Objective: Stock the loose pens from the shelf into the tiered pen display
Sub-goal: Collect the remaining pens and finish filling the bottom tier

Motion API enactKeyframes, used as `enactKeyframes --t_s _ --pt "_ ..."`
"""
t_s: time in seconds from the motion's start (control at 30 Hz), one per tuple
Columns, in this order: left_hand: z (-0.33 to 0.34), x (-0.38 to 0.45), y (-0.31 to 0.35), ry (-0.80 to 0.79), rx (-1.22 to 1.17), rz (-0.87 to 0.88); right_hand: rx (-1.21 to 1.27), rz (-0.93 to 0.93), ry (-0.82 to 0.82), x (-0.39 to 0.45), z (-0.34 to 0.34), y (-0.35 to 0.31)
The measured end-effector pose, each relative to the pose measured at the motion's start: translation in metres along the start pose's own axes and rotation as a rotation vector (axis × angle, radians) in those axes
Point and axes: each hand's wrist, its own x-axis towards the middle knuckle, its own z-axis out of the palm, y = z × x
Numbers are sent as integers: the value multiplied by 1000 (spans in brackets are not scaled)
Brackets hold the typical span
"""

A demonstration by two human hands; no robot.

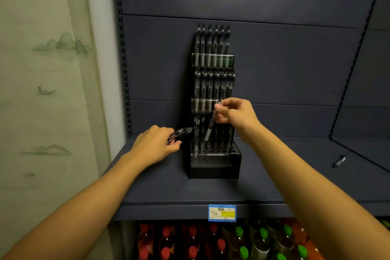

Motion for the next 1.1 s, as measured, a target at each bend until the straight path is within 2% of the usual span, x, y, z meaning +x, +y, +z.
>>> enactKeyframes --t_s 0.13,0.47,0.77,0.93,1.1 --pt "0 -1 -4 -15 10 -21 -165 -64 13 2 10 3" --pt "-9 -5 -5 -49 66 -46 -389 -202 -17 3 21 -6" --pt "-11 -6 -4 -58 74 -38 -471 -93 -100 5 21 0" --pt "-10 -5 0 -69 74 -32 -694 -65 -197 0 27 5" --pt "-10 -7 3 -69 73 -16 -743 -3 -214 -3 30 9"
